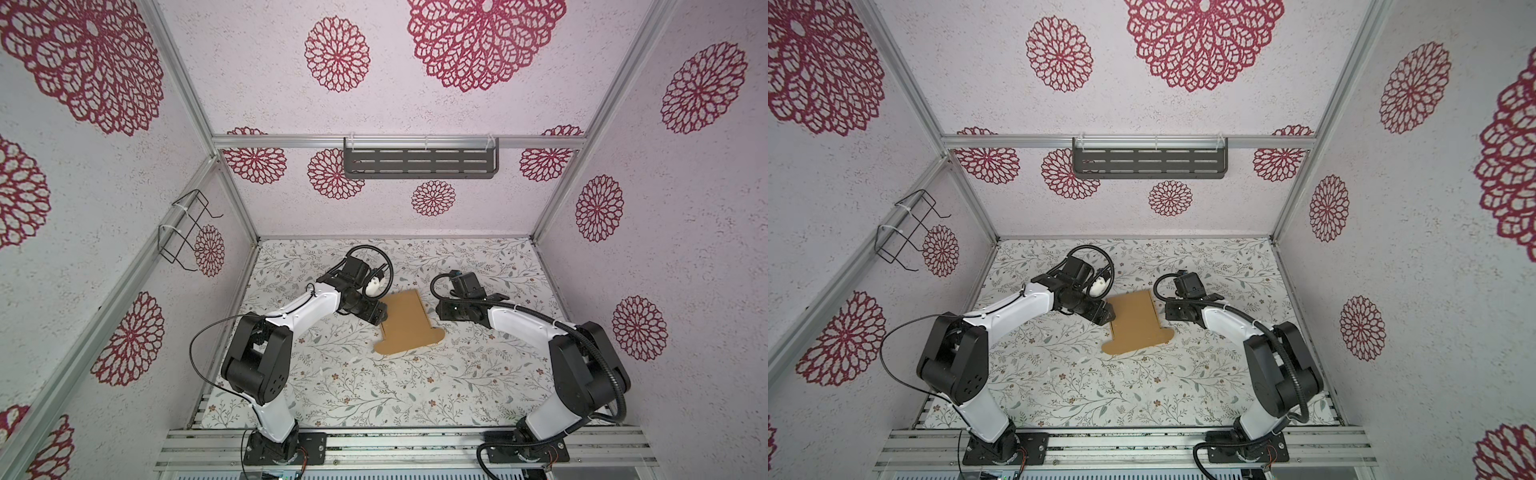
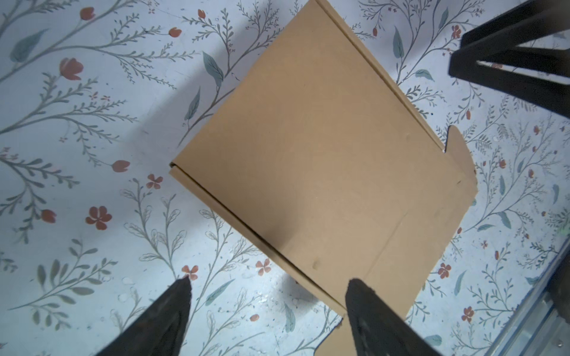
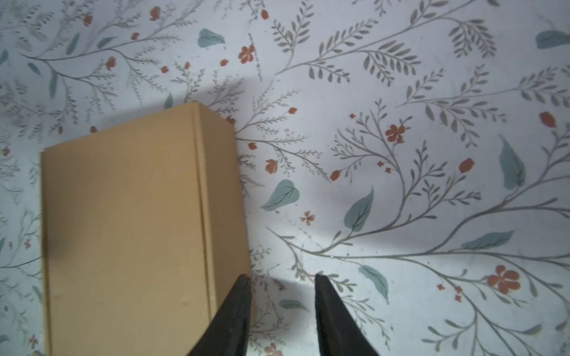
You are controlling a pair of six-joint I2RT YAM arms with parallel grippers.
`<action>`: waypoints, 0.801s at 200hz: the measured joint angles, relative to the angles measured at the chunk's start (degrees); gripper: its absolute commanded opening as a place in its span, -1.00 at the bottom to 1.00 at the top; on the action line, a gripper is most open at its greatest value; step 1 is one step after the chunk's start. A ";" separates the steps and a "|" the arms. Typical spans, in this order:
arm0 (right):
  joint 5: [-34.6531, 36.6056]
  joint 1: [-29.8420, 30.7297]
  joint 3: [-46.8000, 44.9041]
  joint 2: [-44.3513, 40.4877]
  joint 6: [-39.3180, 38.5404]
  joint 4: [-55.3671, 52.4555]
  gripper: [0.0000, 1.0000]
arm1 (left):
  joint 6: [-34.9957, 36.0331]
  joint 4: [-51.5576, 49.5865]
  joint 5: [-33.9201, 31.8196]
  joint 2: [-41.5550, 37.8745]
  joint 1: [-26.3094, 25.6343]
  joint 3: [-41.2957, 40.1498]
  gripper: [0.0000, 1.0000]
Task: Assemble paper box
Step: Move the paper box to the center of the table.
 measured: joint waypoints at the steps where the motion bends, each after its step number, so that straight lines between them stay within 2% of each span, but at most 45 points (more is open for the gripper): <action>1: -0.02 -0.04 0.02 0.13 -0.04 0.00 -0.28 | -0.11 0.02 0.04 0.00 0.00 -0.04 0.63; 31: -0.50 -0.66 0.81 4.59 -0.74 0.07 -0.31 | -2.71 1.14 2.58 0.00 0.26 -1.42 0.60; 80: -2.95 0.50 -0.74 4.98 -0.35 2.67 -0.32 | -6.14 3.13 5.35 0.02 2.08 -2.54 0.51; 160: -3.54 8.20 -1.97 4.81 1.20 4.39 -0.32 | -7.32 4.59 5.88 0.02 6.73 -2.78 0.49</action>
